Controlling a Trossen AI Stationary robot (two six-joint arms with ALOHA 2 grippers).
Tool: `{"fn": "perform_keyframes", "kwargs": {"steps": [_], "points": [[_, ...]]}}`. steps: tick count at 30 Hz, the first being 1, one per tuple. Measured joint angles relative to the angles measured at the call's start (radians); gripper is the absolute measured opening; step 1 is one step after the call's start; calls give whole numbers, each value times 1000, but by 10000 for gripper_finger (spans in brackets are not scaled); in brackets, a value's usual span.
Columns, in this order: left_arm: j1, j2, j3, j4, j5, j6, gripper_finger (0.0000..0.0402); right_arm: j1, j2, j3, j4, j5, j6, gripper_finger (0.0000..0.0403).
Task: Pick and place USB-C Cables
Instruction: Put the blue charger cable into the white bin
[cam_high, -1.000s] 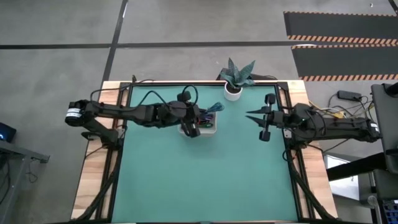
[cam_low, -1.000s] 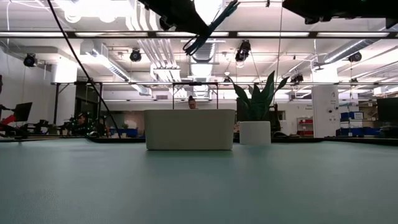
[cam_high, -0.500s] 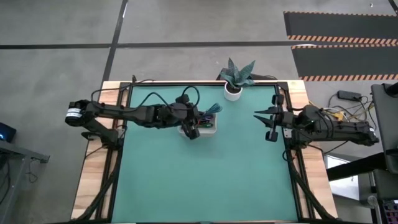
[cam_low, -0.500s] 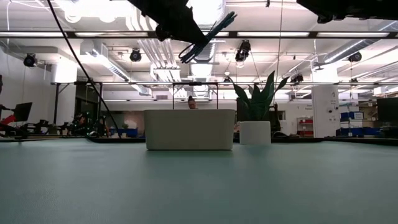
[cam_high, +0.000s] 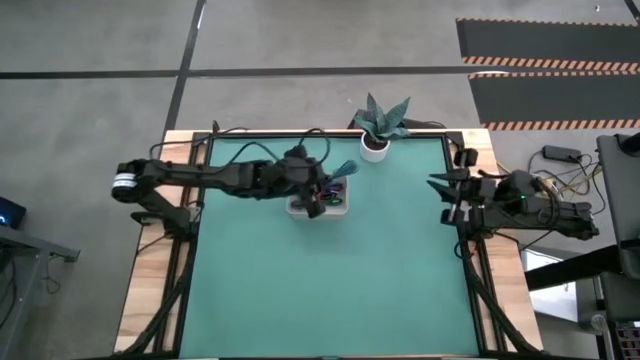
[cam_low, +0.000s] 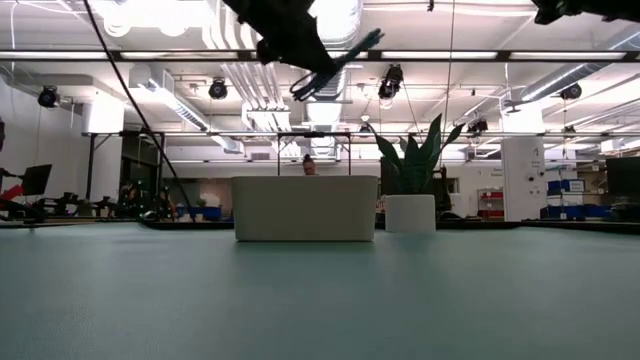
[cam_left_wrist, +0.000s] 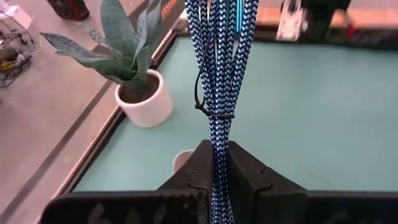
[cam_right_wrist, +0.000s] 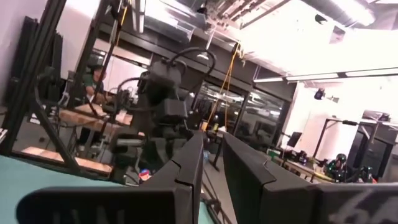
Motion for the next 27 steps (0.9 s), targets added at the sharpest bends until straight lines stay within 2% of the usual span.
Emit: {"fn": "perform_keyframes", "kwargs": {"steps": [3, 7, 10, 22, 27], "points": [[5, 95, 108, -49, 36, 57, 9, 0, 4, 1, 7, 1, 0, 54], [17, 230, 290, -281, 44, 96, 9, 0, 9, 1, -1, 1, -3, 54], [32, 290, 372, -427, 8, 96, 9, 0, 6, 1, -3, 0, 0, 54], [45, 289, 319, -605, -10, 128, 9, 0, 6, 1, -20, 0, 0, 54], [44, 293, 316, -707, 83, 167, 8, 0, 6, 1, -20, 0, 0, 54]]}}
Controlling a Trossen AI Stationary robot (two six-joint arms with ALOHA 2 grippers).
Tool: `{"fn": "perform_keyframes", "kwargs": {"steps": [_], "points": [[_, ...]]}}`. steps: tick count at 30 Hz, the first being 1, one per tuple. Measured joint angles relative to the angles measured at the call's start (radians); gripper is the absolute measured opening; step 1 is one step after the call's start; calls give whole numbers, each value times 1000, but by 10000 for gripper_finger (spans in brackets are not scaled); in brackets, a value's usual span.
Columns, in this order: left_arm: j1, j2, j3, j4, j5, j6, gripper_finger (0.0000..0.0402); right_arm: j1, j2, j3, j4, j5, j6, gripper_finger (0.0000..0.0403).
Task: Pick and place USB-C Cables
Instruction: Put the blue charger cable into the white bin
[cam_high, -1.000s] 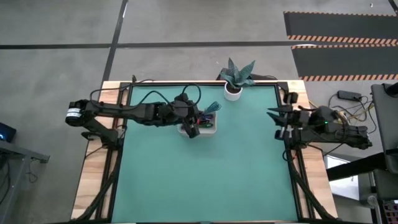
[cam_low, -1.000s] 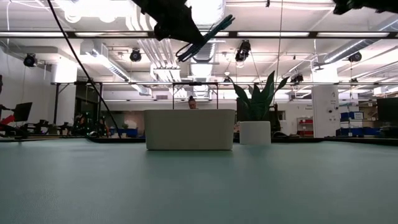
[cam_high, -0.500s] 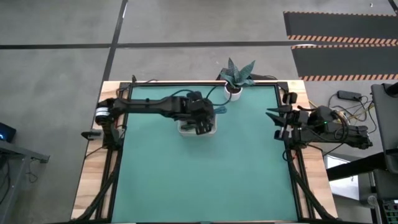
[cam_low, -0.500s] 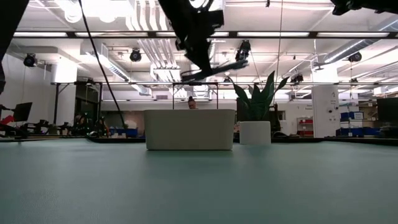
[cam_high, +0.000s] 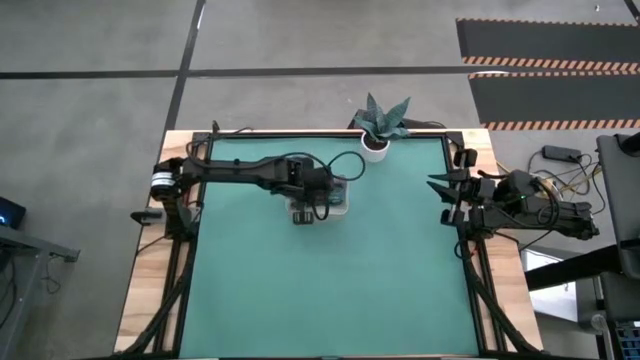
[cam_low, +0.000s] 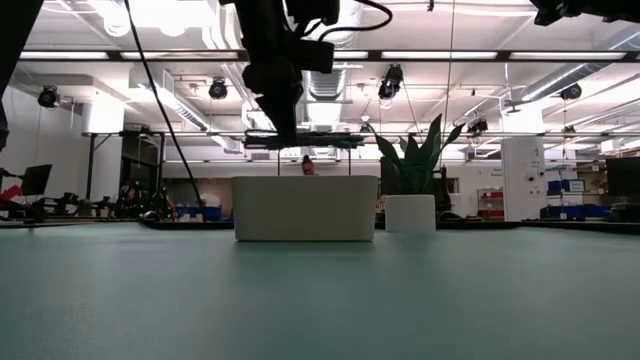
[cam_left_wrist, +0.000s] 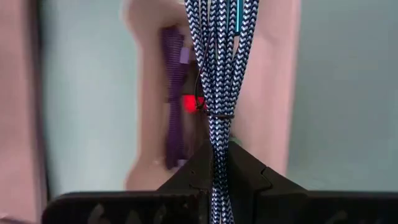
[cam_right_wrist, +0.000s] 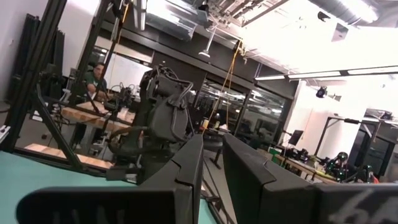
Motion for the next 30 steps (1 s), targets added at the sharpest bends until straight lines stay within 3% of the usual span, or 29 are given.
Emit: {"fn": "perform_keyframes", "kwargs": {"steps": [5, 18, 30], "points": [[5, 1, -35, 29, 85, 10, 8, 0, 0, 0, 0, 0, 0, 54], [55, 44, -61, 125, 193, 34, 8, 0, 0, 0, 0, 0, 0, 54], [92, 109, -62, 126, 196, 58, 8, 0, 0, 0, 0, 1, 0, 54]]}}
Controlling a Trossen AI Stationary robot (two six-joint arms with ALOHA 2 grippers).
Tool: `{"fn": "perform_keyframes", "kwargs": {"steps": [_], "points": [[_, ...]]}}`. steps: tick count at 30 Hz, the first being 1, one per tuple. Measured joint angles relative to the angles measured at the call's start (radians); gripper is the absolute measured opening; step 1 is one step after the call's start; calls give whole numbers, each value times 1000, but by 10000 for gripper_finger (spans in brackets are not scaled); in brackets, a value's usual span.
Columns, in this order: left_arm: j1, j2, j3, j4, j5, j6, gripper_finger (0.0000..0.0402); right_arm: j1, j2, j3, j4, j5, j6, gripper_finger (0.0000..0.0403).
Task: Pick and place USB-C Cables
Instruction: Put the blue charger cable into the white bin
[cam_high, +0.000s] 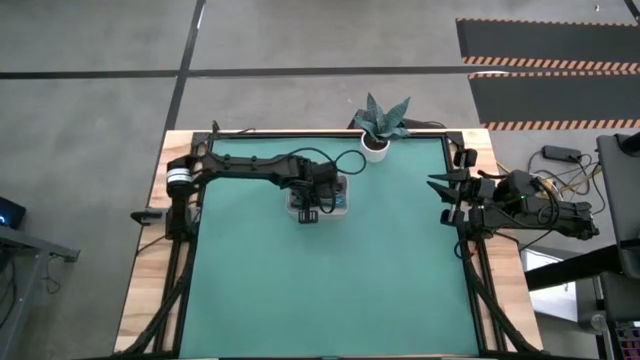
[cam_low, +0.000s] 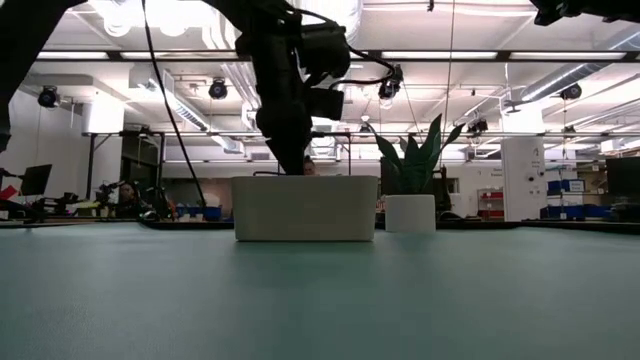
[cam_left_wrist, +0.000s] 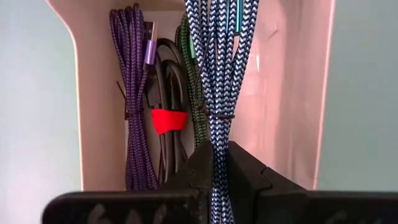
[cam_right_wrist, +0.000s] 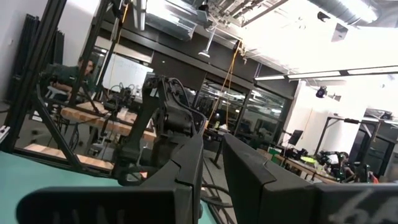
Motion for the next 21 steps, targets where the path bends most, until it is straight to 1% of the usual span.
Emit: {"fn": "perform_keyframes", "kwargs": {"steps": [21], "points": [[6, 1, 0, 6, -2, 0, 8, 0, 0, 0, -8, 25, 0, 54]]}}
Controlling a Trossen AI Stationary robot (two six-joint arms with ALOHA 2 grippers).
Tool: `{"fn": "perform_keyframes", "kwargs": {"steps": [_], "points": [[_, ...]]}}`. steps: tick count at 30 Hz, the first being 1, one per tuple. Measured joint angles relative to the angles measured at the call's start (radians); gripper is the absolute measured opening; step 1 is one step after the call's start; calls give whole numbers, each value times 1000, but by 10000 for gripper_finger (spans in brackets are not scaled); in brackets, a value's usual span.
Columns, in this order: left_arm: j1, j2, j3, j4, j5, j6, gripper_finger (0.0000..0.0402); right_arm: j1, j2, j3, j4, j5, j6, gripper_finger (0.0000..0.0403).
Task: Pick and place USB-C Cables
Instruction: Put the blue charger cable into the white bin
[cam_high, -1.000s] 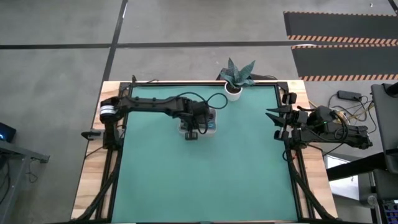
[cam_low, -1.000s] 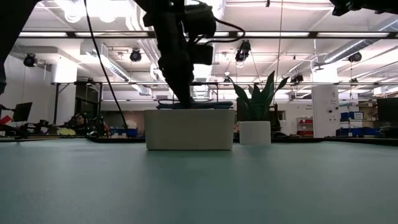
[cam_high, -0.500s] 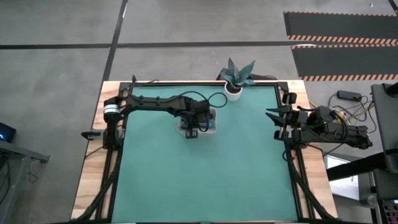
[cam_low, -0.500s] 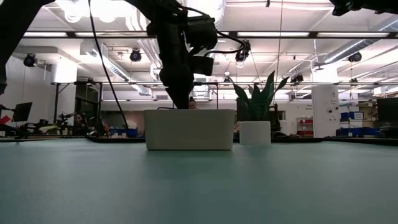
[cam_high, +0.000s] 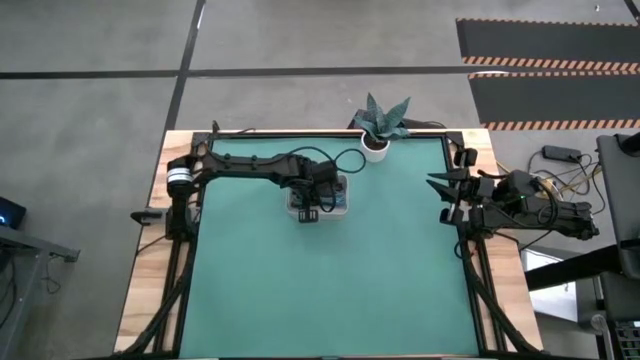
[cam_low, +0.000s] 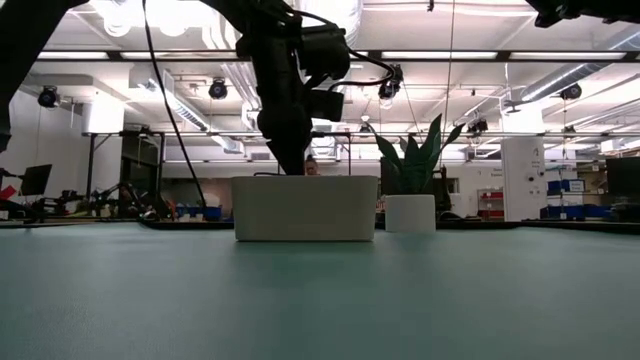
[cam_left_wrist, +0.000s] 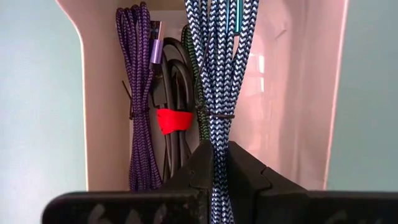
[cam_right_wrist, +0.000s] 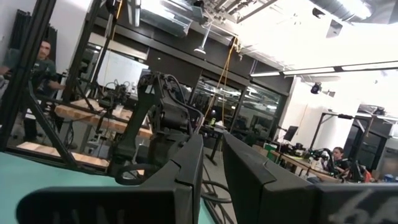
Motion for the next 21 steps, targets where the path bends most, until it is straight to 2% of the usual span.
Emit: {"fn": "perform_keyframes", "kwargs": {"steps": [21], "points": [[0, 0, -79, 48, 0, -21, 8, 0, 0, 0, 0, 0, 0, 54]]}}
